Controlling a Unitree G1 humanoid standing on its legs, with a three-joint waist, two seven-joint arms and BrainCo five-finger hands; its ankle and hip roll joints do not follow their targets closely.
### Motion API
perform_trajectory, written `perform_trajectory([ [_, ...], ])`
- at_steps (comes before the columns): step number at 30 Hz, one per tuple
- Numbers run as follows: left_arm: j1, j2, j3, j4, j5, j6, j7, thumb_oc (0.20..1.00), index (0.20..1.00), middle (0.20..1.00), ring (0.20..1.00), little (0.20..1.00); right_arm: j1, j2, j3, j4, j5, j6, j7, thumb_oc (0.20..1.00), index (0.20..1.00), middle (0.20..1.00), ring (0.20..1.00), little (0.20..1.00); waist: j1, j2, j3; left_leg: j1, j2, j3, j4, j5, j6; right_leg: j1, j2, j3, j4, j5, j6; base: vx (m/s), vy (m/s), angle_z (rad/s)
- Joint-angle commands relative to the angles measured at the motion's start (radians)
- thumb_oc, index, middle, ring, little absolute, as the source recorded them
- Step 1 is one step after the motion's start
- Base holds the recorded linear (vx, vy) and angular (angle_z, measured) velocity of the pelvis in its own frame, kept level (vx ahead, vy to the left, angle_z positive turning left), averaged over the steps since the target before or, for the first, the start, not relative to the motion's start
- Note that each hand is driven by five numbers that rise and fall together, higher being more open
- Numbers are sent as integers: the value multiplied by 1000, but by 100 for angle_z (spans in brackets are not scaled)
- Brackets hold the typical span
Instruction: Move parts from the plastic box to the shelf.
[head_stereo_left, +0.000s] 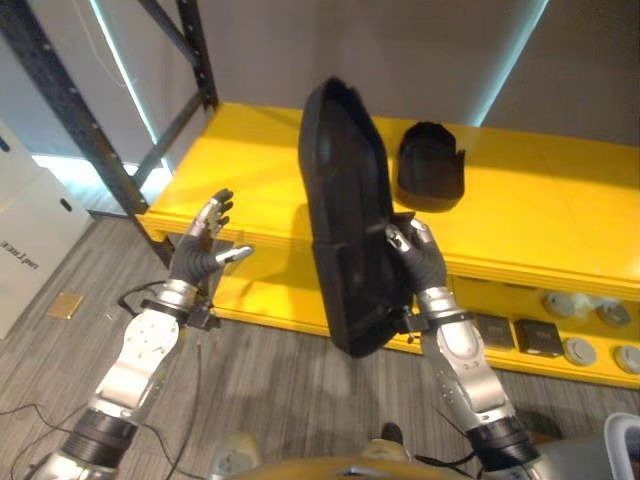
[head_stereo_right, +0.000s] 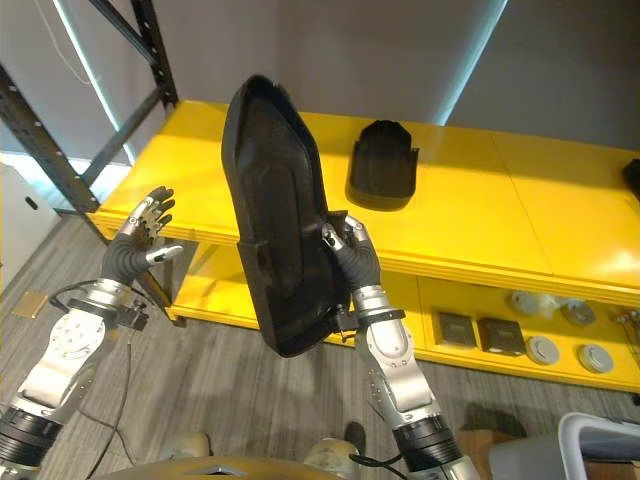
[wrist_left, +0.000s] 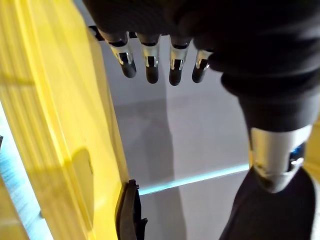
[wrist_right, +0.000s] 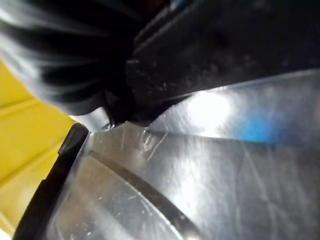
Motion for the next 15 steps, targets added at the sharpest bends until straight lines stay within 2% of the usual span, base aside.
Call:
perform_trajectory([
  [1, -16, -44, 30, -111, 18, -53, -5, 1000, 1000, 1000, 1000, 1000, -64, -73, -33, -100, 0, -50, -3, 200, 200, 200, 200, 200, -31, 75, -53, 174, 89, -18, -370, 60, -10, -2, -12, -2, 49, -22, 185, 21, 533, -17],
  [2, -39, -35, 33, -105, 34, -55, 9, 1000, 1000, 1000, 1000, 1000, -74, -51, -18, -94, -21, -39, -8, 200, 200, 200, 200, 200, -39, 79, -37, 223, 48, 32, -465, 92, 20, -70, -47, 7, 92, 72, 188, -28, 520, -53],
  [4, -47, -33, 40, -99, 44, -56, 16, 1000, 1000, 1000, 1000, 1000, -71, -41, -19, -96, -23, -37, -9, 200, 200, 200, 200, 200, -35, 88, -31, 230, 41, 59, -502, 101, 30, -96, -36, 0, 105, 52, 181, -13, 405, -57],
  [5, -55, -35, 37, -94, 41, -55, 3, 1000, 1000, 1000, 1000, 1000, -52, -38, -25, -106, -25, -41, -1, 200, 200, 200, 200, 200, -47, 93, -26, 223, 34, 60, -502, 100, 37, -117, 14, 25, 140, 14, 165, 123, 338, -56],
  [6, -77, -50, 13, -82, 43, -54, -4, 1000, 1000, 1000, 1000, 1000, 0, -51, -36, -123, -17, -46, 18, 200, 200, 200, 200, 200, -73, 100, -17, 225, 16, 51, -502, 104, 55, -136, 170, 111, 153, -92, 148, 190, 410, -64],
  [7, -74, -54, 14, -84, 49, -53, -8, 1000, 1000, 1000, 1000, 1000, 15, -55, -46, -134, -7, -48, 25, 200, 200, 200, 200, 200, -81, 102, -15, 228, 7, 50, -502, 102, 61, -148, 228, 123, 135, -122, 138, 208, 299, -31],
  [9, -77, -62, 18, -82, 57, -52, -3, 1000, 1000, 1000, 1000, 1000, 20, -61, -50, -136, 14, -56, 36, 200, 200, 200, 200, 200, -93, 98, -8, 229, -10, 55, -502, 95, 66, -181, 292, 103, 84, -124, 115, 137, 68, -19],
  [10, -79, -73, 20, -80, 68, -50, -1, 1000, 1000, 1000, 1000, 1000, 7, -62, -49, -126, 17, -58, 35, 200, 200, 200, 200, 200, -99, 89, -1, 238, -19, 76, -502, 82, 67, -229, 311, 19, 34, -99, 111, 104, 5, -9],
  [12, -81, -79, 19, -78, 72, -51, -6, 1000, 1000, 1000, 1000, 1000, 10, -65, -51, -125, 16, -61, 33, 200, 200, 200, 200, 200, -106, 85, -4, 241, -19, 81, -502, 76, 65, -231, 316, 0, 6, -93, 110, 191, -76, -15],
  [13, -77, -93, 18, -77, 79, -52, -17, 1000, 1000, 1000, 1000, 1000, 32, -69, -64, -128, 17, -63, 36, 200, 200, 200, 200, 200, -113, 73, -16, 258, -22, 73, -502, 60, 60, -194, 328, 42, -28, -88, 101, 226, -112, -27],
  [15, -63, -103, 19, -79, 78, -48, -22, 1000, 1000, 1000, 1000, 1000, 39, -75, -67, -124, 22, -66, 42, 200, 200, 200, 200, 200, -112, 71, -23, 273, -16, 75, -488, 48, 52, -172, 337, 60, -32, -87, 92, 266, -148, 10],
])
